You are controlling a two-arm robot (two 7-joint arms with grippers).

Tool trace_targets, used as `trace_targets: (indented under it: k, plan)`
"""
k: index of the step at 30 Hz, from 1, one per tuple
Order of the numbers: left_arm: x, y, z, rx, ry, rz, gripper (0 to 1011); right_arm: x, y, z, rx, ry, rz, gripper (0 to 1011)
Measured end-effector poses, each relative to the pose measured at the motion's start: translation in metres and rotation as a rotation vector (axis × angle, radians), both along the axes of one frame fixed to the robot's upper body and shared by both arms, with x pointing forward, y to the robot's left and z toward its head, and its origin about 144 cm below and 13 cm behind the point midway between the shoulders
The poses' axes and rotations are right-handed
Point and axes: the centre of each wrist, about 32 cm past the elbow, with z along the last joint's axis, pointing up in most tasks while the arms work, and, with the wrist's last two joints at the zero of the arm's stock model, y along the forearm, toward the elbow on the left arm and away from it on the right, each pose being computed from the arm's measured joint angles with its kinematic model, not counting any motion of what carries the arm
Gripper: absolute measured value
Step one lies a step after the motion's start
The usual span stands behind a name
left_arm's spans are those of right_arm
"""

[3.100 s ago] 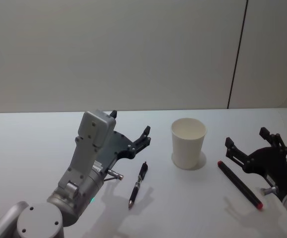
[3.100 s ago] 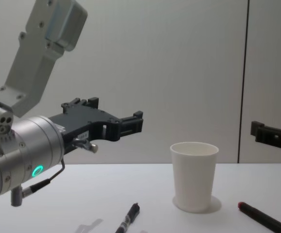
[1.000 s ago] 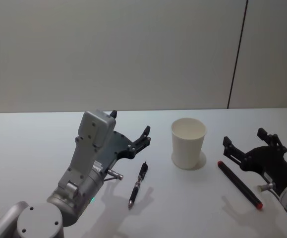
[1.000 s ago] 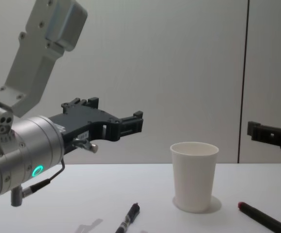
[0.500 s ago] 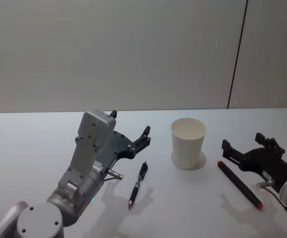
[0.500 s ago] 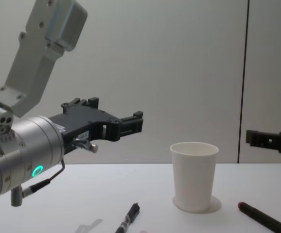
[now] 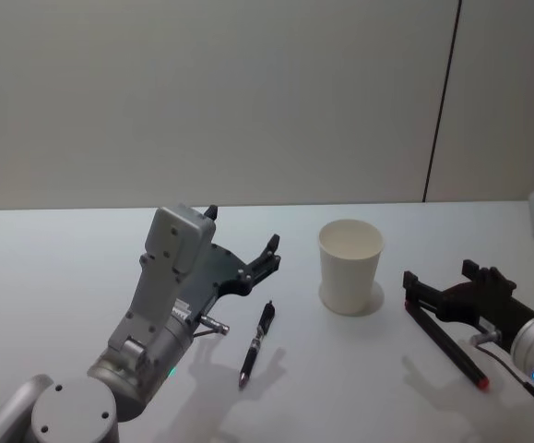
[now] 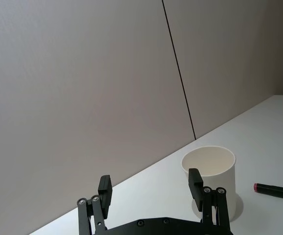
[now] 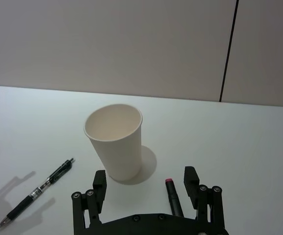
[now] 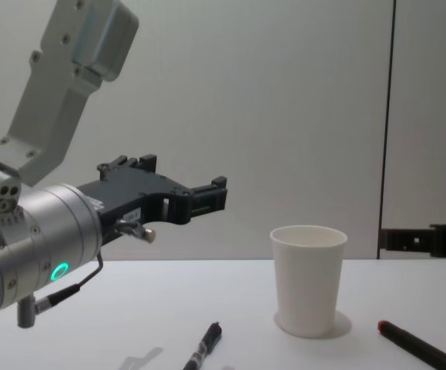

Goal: Place the pen into the pen holder.

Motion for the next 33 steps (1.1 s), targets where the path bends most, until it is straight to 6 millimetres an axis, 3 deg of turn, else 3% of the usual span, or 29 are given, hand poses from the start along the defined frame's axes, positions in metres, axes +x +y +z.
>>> trace_targets:
  k: [33]
  plan:
    - [0.0,0.0,0.0,0.0,0.0,0.0,1000,0.058,-0.007,0.045,-0.097,0.345,0.032,1001]
